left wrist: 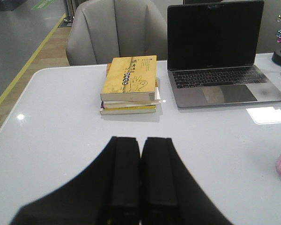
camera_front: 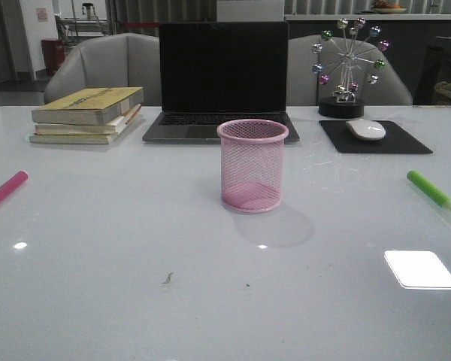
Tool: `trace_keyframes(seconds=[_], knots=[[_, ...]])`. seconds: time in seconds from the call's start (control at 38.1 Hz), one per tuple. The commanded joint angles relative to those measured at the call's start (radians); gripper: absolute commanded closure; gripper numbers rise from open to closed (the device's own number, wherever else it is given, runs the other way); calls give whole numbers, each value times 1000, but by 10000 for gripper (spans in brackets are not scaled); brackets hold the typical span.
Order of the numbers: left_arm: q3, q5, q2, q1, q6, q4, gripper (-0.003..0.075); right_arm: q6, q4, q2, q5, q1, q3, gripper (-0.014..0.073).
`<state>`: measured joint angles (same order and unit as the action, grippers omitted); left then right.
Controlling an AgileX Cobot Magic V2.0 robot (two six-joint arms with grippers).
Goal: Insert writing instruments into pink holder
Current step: 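Move the right gripper down over the green marker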
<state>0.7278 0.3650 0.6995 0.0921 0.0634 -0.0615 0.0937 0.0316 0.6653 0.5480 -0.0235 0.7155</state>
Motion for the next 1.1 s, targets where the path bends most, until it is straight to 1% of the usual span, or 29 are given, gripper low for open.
trace_keyframes(seconds=[0.0,0.08,0.13,0.16,0.21,0.26,0.45,0.58,0.68,1.08], knots=[[29,-85,-2,-3,-5,-10,627,7,-10,4,-60,1,34,504],[29,-85,-2,-3,-5,-10,627,7,-9,4,-61,1,34,426],[29,-85,-2,-3,-5,-10,627,7,-9,4,-61,1,34,341],[29,-85,-2,-3,-5,-10,627,7,-9,4,-61,1,34,320],[29,-85,-2,-3,-5,-10,627,7,-9,4,-62,1,34,250],[29,-85,-2,-3,-5,-10,627,7,-9,4,-62,1,34,214],[29,-85,-2,-3,-5,-10,627,7,-9,49,-60,1,45,209],[29,-85,-2,-3,-5,-10,627,7,1,118,46,1,116,209],[29,-85,-2,-3,-5,-10,627,7,-6,127,37,1,137,209],[29,-81,-2,-3,-5,-10,626,7,-6,127,35,1,137,209]])
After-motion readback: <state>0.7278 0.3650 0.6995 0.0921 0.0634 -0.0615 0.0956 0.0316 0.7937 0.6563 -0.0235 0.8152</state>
